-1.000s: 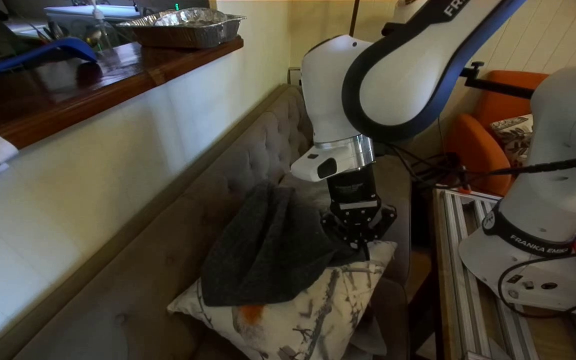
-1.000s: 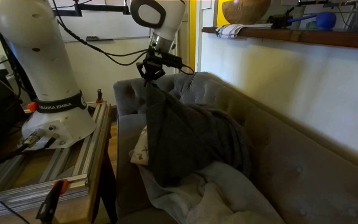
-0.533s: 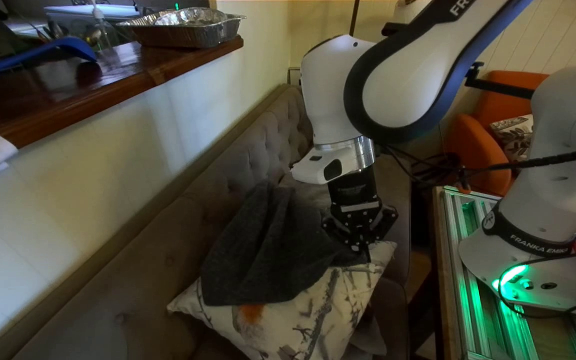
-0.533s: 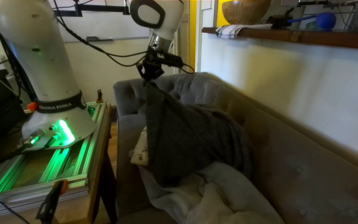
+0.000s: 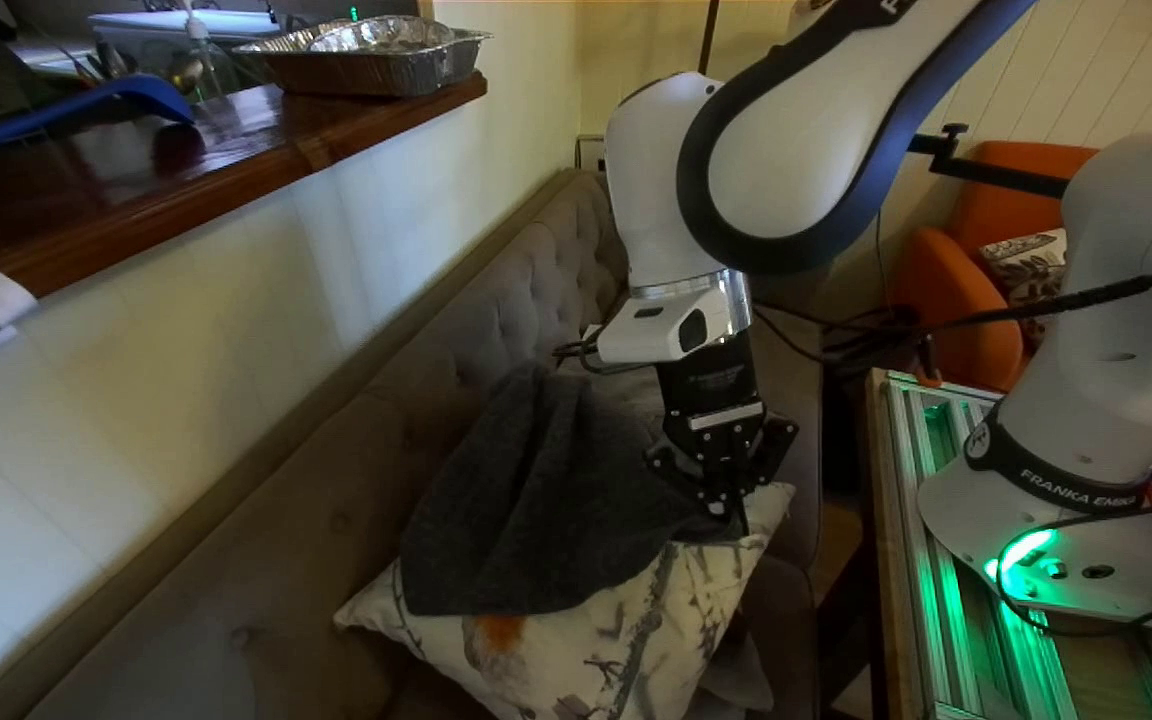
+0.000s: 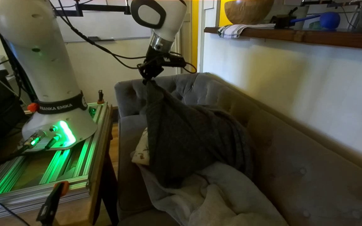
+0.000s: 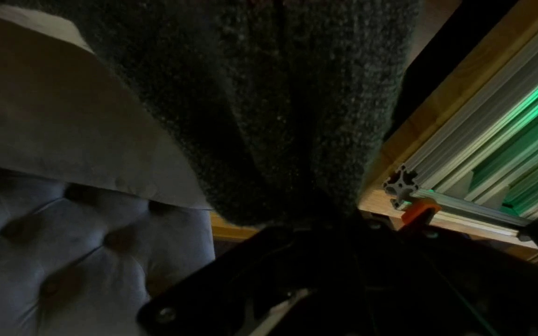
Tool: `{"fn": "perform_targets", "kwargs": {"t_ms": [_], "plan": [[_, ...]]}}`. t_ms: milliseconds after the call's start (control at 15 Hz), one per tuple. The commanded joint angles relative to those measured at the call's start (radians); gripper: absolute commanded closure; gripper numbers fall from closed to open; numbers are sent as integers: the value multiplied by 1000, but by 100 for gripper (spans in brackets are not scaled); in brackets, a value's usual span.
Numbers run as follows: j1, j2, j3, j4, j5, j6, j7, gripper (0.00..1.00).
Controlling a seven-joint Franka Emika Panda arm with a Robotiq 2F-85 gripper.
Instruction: Place the grey towel over the pillow on the left.
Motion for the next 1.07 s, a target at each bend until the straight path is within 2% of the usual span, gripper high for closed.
{"fn": "perform_targets", "kwargs": {"t_ms": [0, 67, 200, 400, 600, 667, 733, 867, 1000], "plan": [[-10, -32, 19, -4, 25, -73, -110, 98], [-11, -38, 24, -11, 20, -64, -109, 68], [-14, -59, 25, -20, 25, -67, -113, 60], [-14, -133, 29, -55, 24, -40, -89, 41], [-33, -211, 29, -92, -12, 54, 40, 19], [-46, -178, 19, -33, -37, 57, 85, 12], [-59, -194, 12, -36, -56, 76, 123, 5], [-87, -210, 9, -27, -111, 119, 208, 0], [-121, -251, 7, -55, -191, 156, 299, 0]]}}
